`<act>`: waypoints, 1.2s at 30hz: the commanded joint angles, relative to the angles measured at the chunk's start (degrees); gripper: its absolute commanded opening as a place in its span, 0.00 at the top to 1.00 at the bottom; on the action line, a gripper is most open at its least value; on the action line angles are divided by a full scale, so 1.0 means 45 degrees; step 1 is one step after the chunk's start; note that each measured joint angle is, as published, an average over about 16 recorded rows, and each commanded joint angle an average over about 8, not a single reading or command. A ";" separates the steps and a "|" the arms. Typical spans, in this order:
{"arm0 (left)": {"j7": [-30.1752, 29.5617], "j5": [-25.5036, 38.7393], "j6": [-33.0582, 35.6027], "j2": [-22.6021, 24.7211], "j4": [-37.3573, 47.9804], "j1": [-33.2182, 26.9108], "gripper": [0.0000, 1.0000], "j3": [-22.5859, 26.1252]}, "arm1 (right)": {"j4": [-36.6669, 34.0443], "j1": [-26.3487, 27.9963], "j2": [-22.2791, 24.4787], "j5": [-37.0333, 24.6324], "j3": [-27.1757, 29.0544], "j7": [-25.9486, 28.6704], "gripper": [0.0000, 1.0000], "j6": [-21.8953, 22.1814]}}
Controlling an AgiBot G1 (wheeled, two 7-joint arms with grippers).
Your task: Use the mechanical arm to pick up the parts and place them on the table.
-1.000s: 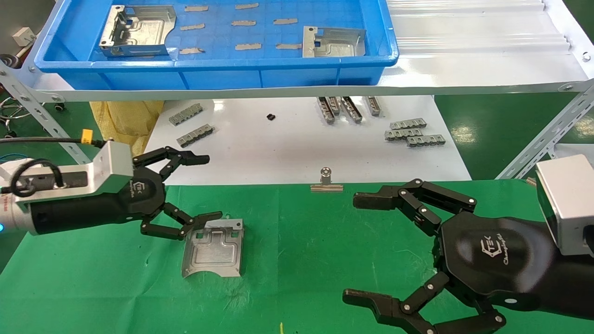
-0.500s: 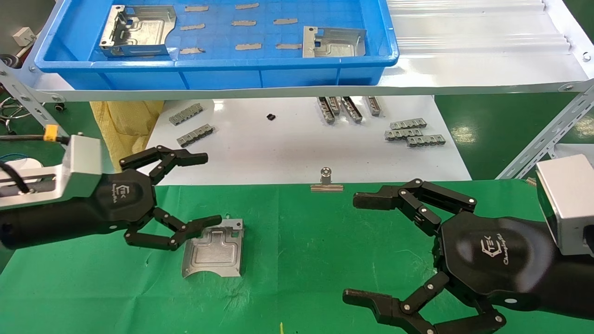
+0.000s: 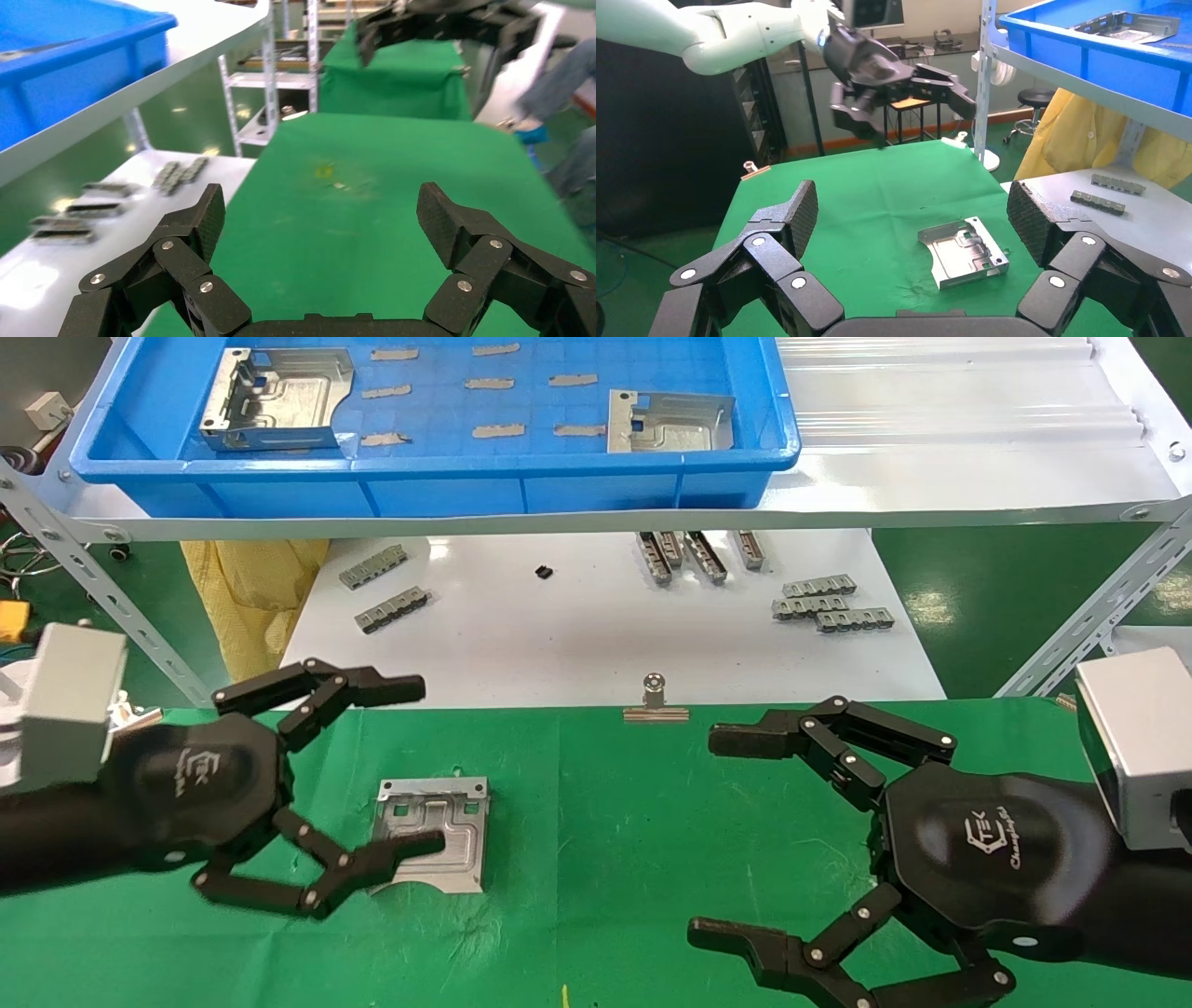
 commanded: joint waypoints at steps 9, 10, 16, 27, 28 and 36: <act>-0.1884 -0.1106 -0.0168 -0.0810 -0.2618 0.1333 0.00 -0.0646 | -0.0001 -0.0001 0.0000 0.0001 0.0000 0.0000 0.00 0.0001; -0.2009 -0.1193 -0.0178 -0.0870 -0.2824 0.1436 0.00 -0.0695 | -0.0001 -0.0001 0.0001 0.0001 0.0000 -0.0001 0.00 0.0002; -0.2278 -0.1445 -0.0210 -0.1039 -0.3387 0.1726 0.00 -0.0841 | -0.0004 -0.0003 0.0001 0.0004 0.0001 -0.0001 0.00 0.0004; -0.2139 -0.1316 -0.0213 -0.0956 -0.3068 0.1577 0.00 -0.0770 | -0.0005 -0.0003 0.0001 0.0004 0.0000 -0.0001 0.00 0.0004; -0.2131 -0.1306 -0.0212 -0.0950 -0.3048 0.1566 0.00 -0.0764 | -0.0005 -0.0003 0.0001 0.0004 0.0000 -0.0001 0.00 0.0004; -0.2094 -0.1258 -0.0205 -0.0917 -0.2945 0.1508 0.00 -0.0735 | -0.0004 -0.0003 0.0001 0.0004 0.0000 -0.0001 0.00 0.0004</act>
